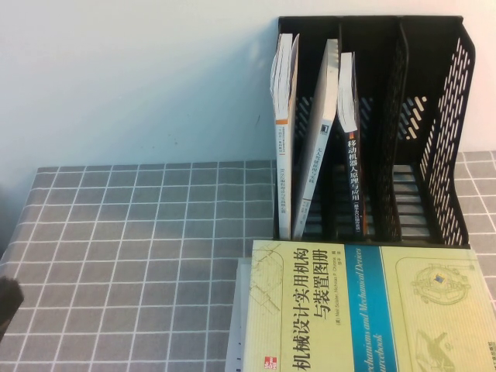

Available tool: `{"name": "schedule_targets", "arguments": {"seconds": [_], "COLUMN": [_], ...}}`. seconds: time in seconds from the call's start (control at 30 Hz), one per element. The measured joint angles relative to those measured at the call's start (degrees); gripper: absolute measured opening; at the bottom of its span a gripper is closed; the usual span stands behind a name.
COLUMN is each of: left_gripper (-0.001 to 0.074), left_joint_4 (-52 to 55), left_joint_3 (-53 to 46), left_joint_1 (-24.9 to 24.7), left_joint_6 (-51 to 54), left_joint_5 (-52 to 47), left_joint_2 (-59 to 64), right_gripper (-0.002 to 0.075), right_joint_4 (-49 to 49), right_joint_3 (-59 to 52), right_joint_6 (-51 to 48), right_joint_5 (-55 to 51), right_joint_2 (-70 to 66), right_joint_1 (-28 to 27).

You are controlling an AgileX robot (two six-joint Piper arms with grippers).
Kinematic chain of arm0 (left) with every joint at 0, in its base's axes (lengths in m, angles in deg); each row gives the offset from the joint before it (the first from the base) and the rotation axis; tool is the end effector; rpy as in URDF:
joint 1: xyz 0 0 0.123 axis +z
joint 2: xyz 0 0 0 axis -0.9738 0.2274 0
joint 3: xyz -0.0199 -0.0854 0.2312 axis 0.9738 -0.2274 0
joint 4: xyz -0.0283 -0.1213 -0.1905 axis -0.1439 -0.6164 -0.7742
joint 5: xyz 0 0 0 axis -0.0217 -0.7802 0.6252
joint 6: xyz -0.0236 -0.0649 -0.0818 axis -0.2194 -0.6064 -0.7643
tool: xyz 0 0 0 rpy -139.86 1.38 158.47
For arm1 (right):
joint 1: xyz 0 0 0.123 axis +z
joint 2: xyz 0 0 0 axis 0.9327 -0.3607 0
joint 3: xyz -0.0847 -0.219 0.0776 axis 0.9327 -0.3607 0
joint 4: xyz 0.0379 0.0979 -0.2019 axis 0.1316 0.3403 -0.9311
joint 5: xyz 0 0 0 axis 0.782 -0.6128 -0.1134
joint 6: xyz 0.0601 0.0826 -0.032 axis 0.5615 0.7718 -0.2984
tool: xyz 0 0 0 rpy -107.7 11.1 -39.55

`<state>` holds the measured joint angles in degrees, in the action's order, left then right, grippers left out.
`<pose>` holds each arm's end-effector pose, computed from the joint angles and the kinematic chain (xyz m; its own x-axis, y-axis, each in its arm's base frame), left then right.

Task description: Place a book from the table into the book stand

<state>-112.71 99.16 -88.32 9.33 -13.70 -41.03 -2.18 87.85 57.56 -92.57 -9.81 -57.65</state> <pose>0.0994 -0.0381 0.2978 -0.1082 -0.0616 -0.9922 0.3479 0.9326 -0.0958 0.0869 0.0366 0.2477 -0.3810 -0.3414 -0.8592 -0.4602 0.8761 -0.1440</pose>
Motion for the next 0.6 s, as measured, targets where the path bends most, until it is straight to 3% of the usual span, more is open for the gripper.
{"name": "schedule_targets", "arguments": {"seconds": [0.2, 0.6], "left_gripper": [-0.0002, -0.0003], "left_joint_4": [-10.4, -11.5], "left_joint_3": [-12.8, -20.7], "left_joint_1": [3.9, 4.5], "left_joint_6": [0.0, 4.3], "left_joint_5": [5.2, 11.2], "left_joint_2": [-12.7, -18.4], "right_gripper": [-0.0004, -0.0004], "right_joint_4": [0.0, 0.0], "right_joint_3": [0.0, 0.0], "right_joint_6": [0.0, 0.0], "right_joint_5": [-0.1, -0.1], "right_joint_2": [0.0, 0.0], "right_joint_1": [0.0, 0.0]}}
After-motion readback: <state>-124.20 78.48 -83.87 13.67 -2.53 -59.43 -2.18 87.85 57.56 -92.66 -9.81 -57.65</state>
